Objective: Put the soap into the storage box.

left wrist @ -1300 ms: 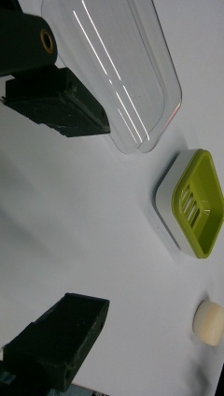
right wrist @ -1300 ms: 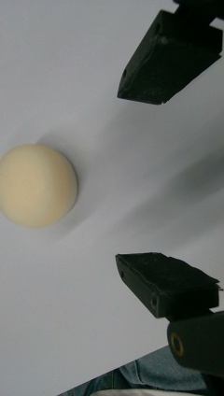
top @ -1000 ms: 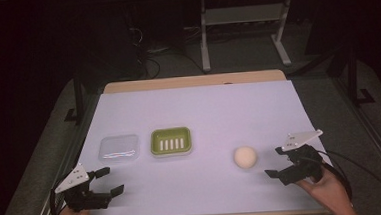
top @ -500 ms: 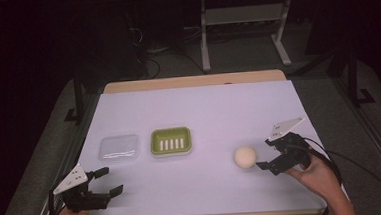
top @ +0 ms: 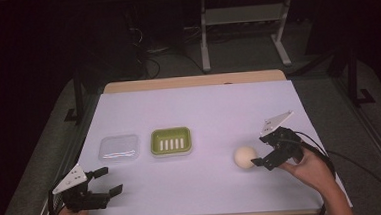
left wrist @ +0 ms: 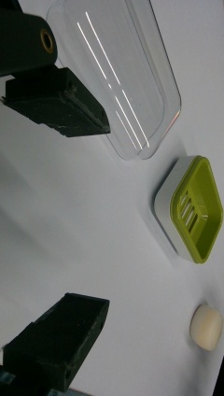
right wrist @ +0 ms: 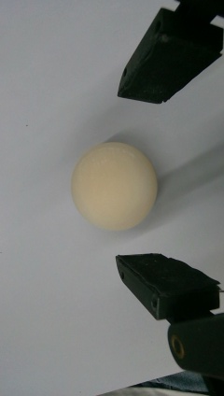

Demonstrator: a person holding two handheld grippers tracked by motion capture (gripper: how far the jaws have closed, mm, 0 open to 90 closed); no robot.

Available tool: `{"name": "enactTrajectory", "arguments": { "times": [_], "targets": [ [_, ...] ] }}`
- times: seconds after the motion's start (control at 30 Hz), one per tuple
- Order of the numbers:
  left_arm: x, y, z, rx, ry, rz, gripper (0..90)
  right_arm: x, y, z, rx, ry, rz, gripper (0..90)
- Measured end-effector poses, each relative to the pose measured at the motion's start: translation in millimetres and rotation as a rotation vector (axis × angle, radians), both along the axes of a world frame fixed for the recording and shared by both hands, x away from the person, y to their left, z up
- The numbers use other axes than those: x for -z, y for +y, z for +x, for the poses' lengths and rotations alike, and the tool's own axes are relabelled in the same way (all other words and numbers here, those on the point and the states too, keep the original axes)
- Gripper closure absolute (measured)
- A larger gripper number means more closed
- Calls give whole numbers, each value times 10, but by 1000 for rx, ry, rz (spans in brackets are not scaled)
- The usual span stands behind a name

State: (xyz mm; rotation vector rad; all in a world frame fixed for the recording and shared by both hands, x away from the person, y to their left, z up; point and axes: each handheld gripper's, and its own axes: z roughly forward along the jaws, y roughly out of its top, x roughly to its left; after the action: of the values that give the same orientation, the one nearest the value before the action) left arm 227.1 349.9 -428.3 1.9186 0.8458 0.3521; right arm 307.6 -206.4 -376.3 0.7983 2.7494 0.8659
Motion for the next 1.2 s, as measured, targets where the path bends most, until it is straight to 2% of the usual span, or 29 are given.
{"name": "enactTrajectory", "arguments": {
  "times": [0.63,1.07,1.2],
  "targets": [
    [-3,4,0,2,-6,0,128,-2,301,215,-75,49,-73,144],
    [-2,-8,-2,5,-4,1,128,196,445,338,-90,121,-166,140],
    [-2,-6,-2,5,-3,1,128,221,450,354,-78,135,-174,140]
  ]
}}
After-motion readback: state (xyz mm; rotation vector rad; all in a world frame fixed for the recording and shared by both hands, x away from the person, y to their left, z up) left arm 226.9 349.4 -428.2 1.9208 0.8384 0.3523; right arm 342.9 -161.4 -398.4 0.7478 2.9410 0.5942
